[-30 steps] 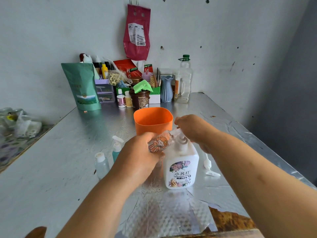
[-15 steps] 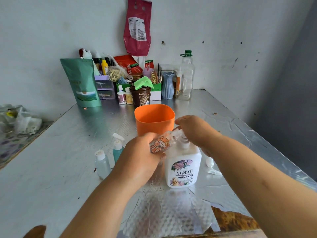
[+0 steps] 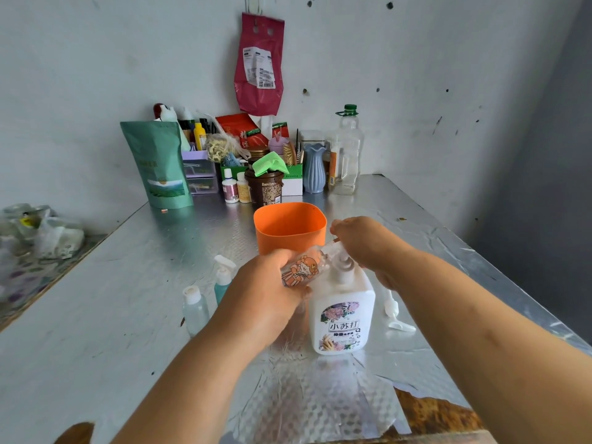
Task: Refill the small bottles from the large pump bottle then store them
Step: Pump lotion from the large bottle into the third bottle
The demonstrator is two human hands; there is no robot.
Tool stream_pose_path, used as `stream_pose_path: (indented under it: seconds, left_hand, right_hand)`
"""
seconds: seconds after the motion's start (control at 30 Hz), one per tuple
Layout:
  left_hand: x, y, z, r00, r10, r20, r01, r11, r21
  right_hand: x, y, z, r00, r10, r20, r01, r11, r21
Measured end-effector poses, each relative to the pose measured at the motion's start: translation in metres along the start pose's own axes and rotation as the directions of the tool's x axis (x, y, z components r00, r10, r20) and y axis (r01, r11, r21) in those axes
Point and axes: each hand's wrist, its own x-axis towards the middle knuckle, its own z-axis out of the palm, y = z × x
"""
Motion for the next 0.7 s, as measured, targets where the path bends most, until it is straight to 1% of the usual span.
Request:
stream_pose_path:
  seconds: [0.1,0.13,0.17,0.27,0.37,0.4,0.47,0.7]
  left_hand:
    - [0.0,-0.001,0.001,1.0,0.003,0.002,-0.003,1.0,0.0]
    - [0.0,-0.002,0.0,1.0,0.003,0.004,-0.003,1.0,0.0]
    - [0.0,-0.002,0.0,1.0,0.002,0.006,-0.002,1.0,0.003]
    - [0.0,-0.003,0.002,1.0,0.012,0.008,-0.012,1.0,0.005]
    - [0.0,-0.004,0.003,1.0,0.016,0.004,-0.016,1.0,-0.003]
    - [0.0,-0.005,0.003,1.0,0.014,0.004,-0.014,1.0,-0.001]
    - [0.001,-0.006,0.004,1.0,-0.004,0.013,0.004,1.0,0.003]
    - [0.0,-0.004,0.002,1.0,-0.013,0.024,0.013,1.0,-0.005]
  right_hand:
    - [0.005,0.001,0.001,0.999,-0.043,0.006,0.043,0.996,-0.074]
    - [0.004,-0.001,0.001,0.999,-0.026,0.026,0.028,0.996,-0.089]
    - [0.006,0.001,0.001,0.999,-0.04,0.035,0.043,0.994,-0.102]
    - [0.007,0.003,0.001,0.999,-0.02,0.025,0.022,0.997,-0.078]
    - [0.01,0.006,0.003,0.999,-0.044,0.017,0.046,0.992,-0.117]
    - [0.01,0.006,0.004,0.999,-0.031,0.029,0.035,0.992,-0.125]
    - [0.011,0.009,0.007,0.998,-0.056,0.04,0.061,0.988,-0.14]
    - [0.009,0.005,0.004,0.997,-0.064,0.046,0.07,0.987,-0.141]
